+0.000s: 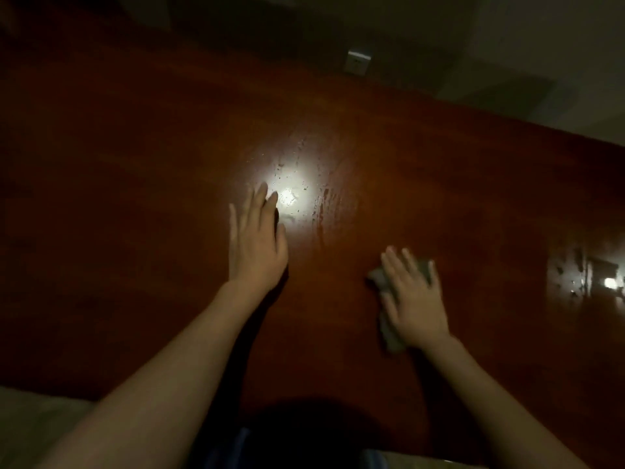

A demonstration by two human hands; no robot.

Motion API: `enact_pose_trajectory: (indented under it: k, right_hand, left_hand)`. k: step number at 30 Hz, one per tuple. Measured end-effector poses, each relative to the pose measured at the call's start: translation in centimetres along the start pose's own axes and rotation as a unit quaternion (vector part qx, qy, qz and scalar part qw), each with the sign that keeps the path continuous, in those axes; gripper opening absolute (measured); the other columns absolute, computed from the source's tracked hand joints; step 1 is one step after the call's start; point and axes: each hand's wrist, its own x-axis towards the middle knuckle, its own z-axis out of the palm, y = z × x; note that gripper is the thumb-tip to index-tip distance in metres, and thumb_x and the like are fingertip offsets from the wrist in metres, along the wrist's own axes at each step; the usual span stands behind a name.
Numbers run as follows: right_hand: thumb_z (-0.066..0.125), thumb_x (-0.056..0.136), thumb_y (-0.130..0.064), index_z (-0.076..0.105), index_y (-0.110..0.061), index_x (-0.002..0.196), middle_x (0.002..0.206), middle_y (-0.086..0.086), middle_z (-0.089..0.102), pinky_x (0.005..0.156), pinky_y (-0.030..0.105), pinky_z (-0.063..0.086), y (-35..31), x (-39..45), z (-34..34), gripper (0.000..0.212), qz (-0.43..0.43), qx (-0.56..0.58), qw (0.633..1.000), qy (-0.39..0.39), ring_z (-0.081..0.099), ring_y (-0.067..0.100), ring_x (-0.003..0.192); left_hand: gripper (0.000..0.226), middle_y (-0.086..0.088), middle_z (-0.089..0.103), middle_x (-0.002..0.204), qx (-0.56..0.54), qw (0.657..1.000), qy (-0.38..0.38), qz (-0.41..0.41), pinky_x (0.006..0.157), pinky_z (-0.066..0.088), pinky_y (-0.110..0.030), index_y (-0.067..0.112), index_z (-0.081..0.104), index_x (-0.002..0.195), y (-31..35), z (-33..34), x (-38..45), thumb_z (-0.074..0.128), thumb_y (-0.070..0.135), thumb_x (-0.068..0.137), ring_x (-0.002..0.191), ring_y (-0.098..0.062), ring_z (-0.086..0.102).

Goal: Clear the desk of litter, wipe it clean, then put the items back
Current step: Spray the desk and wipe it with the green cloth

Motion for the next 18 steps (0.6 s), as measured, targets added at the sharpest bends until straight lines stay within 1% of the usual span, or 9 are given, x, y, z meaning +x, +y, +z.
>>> enact_pose_trajectory:
  k: [3,5,7,10,11,13,15,17,18]
  right_hand:
    - [0.023,0.097,-0.042,0.015,-0.019,0.152,0.159,-0.003,0.012,0.117,0.051,0.000,-0.1,4.1,-1.4,0.061,0.177,0.039,0.983,0.037,0.006,0.017,0.147]
    - [0.027,0.100,-0.039,0.010,-0.019,0.153,0.161,-0.003,0.006,0.117,0.054,-0.001,-2.0,7.0,-2.2,0.059,0.231,0.060,0.970,0.053,0.001,0.018,0.148]
    - [0.027,0.101,-0.040,0.007,-0.019,0.153,0.161,-0.003,0.004,0.117,0.056,-0.001,-4.6,8.6,-2.5,0.060,0.199,0.057,0.977,0.046,0.000,0.019,0.148]
    - [0.022,0.099,-0.043,0.008,-0.021,0.153,0.160,-0.003,0.006,0.116,0.056,-0.001,-9.1,7.1,-1.2,0.060,0.080,0.024,0.996,0.020,0.002,0.020,0.148]
    - [0.021,0.098,-0.044,0.012,-0.021,0.152,0.160,-0.003,0.010,0.115,0.056,0.001,-10.6,5.5,-0.4,0.060,0.046,0.014,0.999,0.020,0.006,0.020,0.148]
    - [0.023,0.094,-0.044,0.025,-0.019,0.150,0.157,-0.001,0.023,0.115,0.058,0.010,-12.8,1.1,1.1,0.062,-0.015,0.005,1.000,0.025,0.019,0.022,0.145]
    - [0.031,0.091,-0.043,0.033,-0.016,0.147,0.154,-0.001,0.030,0.114,0.058,0.015,-13.0,-3.8,2.7,0.062,-0.071,0.011,0.997,0.014,0.026,0.022,0.143]
    - [0.036,0.091,-0.042,0.032,-0.017,0.147,0.154,-0.003,0.029,0.111,0.055,0.015,-11.2,-8.2,4.0,0.062,-0.100,0.001,0.995,-0.007,0.025,0.020,0.142]
    - [0.037,0.091,-0.042,0.030,-0.018,0.148,0.154,-0.004,0.027,0.111,0.054,0.015,-9.9,-9.7,4.3,0.062,-0.099,0.000,0.995,-0.008,0.024,0.019,0.142]
  left_hand:
    - [0.059,-0.008,0.022,0.156,0.013,0.999,-0.028,-0.006,0.118,0.000,-0.048,0.009,0.034,0.144,-0.8,1.0,-5.4,0.020,0.034,0.092,0.146,-0.020,0.008]
    - [0.065,-0.007,0.021,0.156,0.028,0.998,-0.048,-0.009,0.118,-0.001,-0.048,0.010,0.034,0.145,-1.3,1.7,-8.0,0.014,0.038,0.090,0.146,-0.019,0.005]
    - [0.067,-0.006,0.020,0.157,0.036,0.998,-0.054,-0.010,0.118,-0.004,-0.047,0.011,0.032,0.146,-1.7,1.8,-9.8,0.012,0.040,0.090,0.146,-0.017,0.003]
    - [0.066,-0.005,0.021,0.156,0.053,0.997,-0.047,-0.013,0.117,-0.004,-0.046,0.010,0.034,0.145,-2.5,1.5,-11.4,0.013,0.039,0.090,0.144,-0.016,0.003]
    - [0.065,-0.006,0.023,0.156,0.062,0.997,-0.046,-0.015,0.116,-0.002,-0.047,0.010,0.036,0.144,-2.9,1.4,-11.8,0.014,0.038,0.090,0.144,-0.017,0.005]
    - [0.062,-0.007,0.028,0.154,0.084,0.995,-0.053,-0.017,0.116,0.004,-0.051,0.008,0.039,0.143,-3.9,1.4,-12.6,0.018,0.036,0.091,0.144,-0.020,0.014]
    - [0.060,-0.007,0.030,0.153,0.108,0.992,-0.068,-0.004,0.115,0.006,-0.051,0.008,0.040,0.142,-4.6,1.6,-13.3,0.021,0.035,0.092,0.143,-0.022,0.019]
    - [0.059,-0.006,0.028,0.154,0.125,0.990,-0.069,0.010,0.115,0.003,-0.048,0.010,0.037,0.144,-5.1,1.9,-13.8,0.023,0.035,0.093,0.144,-0.020,0.017]
    - [0.059,-0.005,0.027,0.154,0.127,0.990,-0.064,0.012,0.115,0.002,-0.047,0.010,0.035,0.145,-5.2,2.0,-13.9,0.023,0.035,0.093,0.144,-0.019,0.016]
